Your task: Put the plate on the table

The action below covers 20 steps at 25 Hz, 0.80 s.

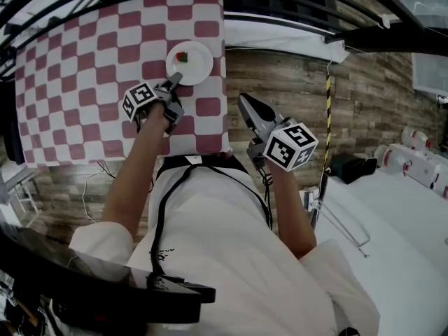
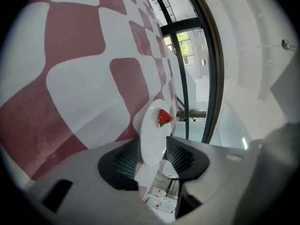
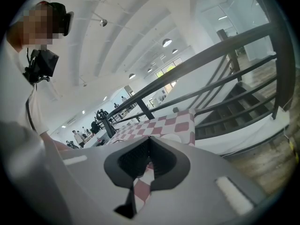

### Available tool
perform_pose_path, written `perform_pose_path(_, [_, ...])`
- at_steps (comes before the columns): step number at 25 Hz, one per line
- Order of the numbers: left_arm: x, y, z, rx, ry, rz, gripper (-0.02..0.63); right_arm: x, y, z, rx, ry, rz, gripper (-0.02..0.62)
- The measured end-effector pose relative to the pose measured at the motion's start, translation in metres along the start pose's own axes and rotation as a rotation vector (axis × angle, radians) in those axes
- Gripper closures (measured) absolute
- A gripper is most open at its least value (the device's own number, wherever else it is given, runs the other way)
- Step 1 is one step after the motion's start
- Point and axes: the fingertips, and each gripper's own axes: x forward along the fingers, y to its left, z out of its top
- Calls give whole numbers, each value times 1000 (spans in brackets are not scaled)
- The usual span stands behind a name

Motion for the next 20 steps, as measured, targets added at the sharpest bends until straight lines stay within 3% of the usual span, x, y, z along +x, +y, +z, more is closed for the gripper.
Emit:
perform_pose_path(6, [-16, -2, 0, 27, 1, 7, 414, -6, 6, 0, 2, -21, 7, 588])
perform_pose_path(10, [-34, -12, -6, 95, 23, -12, 474, -8, 14, 3, -11, -41, 20, 588])
perform_pose_path(14, [-60, -33, -13, 178, 44, -50, 493, -12, 22, 8, -28, -81, 25, 588])
perform_pose_path(20, [-102, -73, -21, 311, 27, -111, 575, -20, 35, 13, -45, -121, 42, 588])
